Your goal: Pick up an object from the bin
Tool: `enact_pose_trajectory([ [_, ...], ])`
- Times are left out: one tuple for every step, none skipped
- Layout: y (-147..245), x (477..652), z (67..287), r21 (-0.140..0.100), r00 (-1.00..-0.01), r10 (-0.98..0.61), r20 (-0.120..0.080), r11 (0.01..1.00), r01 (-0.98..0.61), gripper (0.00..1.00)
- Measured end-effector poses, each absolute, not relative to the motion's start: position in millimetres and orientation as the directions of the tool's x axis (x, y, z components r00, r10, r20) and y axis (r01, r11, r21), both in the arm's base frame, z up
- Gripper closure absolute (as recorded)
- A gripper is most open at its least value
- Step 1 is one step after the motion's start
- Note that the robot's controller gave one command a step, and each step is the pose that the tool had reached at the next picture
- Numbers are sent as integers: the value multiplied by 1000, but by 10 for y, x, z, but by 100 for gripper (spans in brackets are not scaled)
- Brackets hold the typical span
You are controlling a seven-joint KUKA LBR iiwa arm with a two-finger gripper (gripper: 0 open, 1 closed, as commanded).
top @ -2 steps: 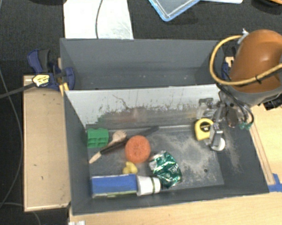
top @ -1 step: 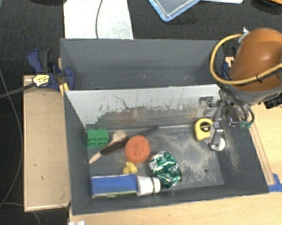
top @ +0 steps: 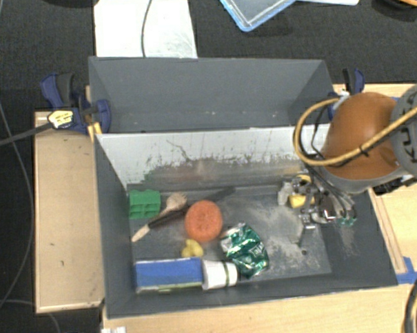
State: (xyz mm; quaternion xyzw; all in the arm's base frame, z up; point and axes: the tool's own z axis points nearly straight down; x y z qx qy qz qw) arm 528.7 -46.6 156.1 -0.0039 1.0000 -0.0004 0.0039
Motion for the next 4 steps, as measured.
enact_pose_trajectory([
  [-339,5036,1348,-4,-969,-247,-9,969,-247,0],
  [124,4888,969,-4,-960,-279,-10,960,-279,0],
  [414,4884,777,-3,-961,-275,-9,961,-275,0],
  [474,4990,702,-3,-955,-297,-9,955,-297,100],
])
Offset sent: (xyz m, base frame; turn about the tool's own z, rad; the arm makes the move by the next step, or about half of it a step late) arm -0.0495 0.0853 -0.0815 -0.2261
